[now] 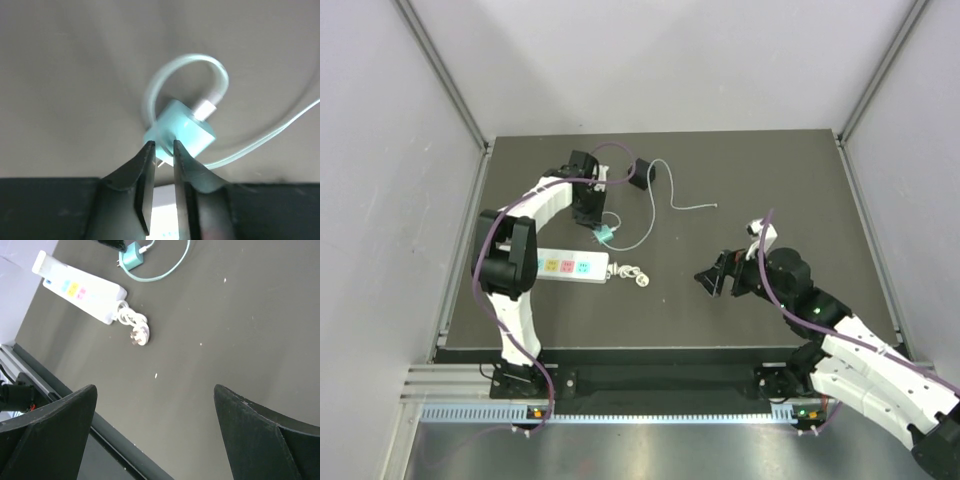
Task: Insert the plug
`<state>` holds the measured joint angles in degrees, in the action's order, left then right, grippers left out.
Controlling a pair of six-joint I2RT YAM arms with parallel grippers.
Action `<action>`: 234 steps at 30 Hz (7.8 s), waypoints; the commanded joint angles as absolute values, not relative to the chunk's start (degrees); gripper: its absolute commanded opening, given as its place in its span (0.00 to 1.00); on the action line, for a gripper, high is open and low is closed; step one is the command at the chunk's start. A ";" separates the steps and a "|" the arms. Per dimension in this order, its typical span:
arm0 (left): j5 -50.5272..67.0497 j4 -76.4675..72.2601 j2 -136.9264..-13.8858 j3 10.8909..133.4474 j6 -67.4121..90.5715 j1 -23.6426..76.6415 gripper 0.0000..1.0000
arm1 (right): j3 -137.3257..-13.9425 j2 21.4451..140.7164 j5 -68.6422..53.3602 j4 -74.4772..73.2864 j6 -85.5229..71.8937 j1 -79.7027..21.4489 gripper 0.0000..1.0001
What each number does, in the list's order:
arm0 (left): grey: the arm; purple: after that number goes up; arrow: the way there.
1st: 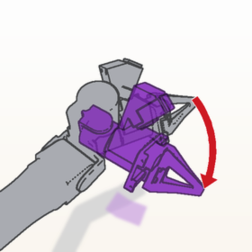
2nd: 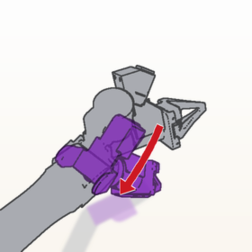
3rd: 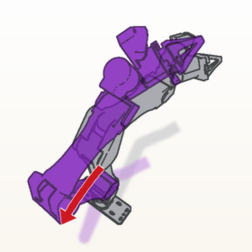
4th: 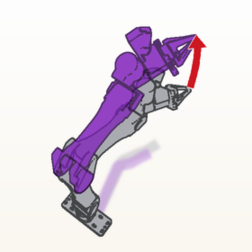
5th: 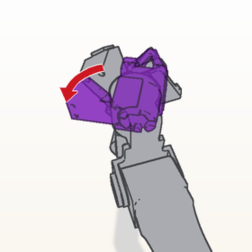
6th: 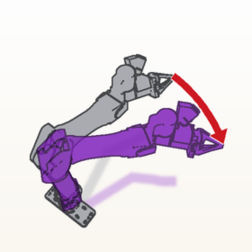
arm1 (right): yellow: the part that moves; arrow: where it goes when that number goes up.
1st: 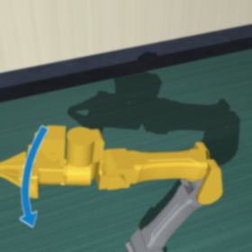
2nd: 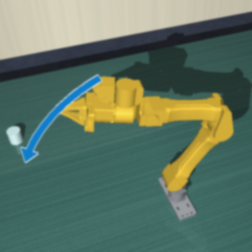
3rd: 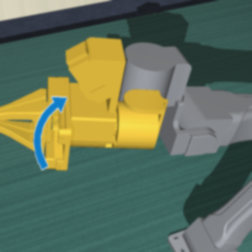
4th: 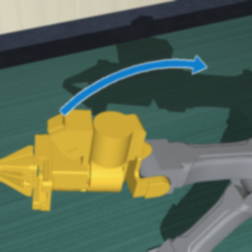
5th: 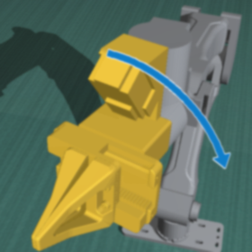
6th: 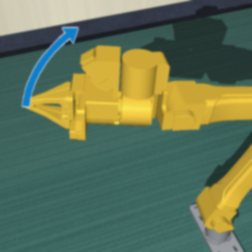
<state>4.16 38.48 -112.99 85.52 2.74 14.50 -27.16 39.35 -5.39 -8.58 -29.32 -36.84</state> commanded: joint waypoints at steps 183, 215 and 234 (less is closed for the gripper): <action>1.76 12.22 -67.94 59.85 4.92 36.75 0.00 | -59.69 64.70 -9.85 1.05 -39.64 -39.46 0.84; 16.01 7.23 -60.12 56.44 11.47 17.93 0.00 | -53.26 68.30 -22.24 4.93 -34.53 -31.83 0.96; 22.65 -1.01 -58.43 46.92 5.38 15.82 0.00 | -45.51 68.46 -25.73 12.49 -38.16 -32.96 0.95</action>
<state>1.85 -2.02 -57.28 41.65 10.02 15.70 -41.01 67.61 -23.18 10.70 -41.08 -32.88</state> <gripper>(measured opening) 0.520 0.951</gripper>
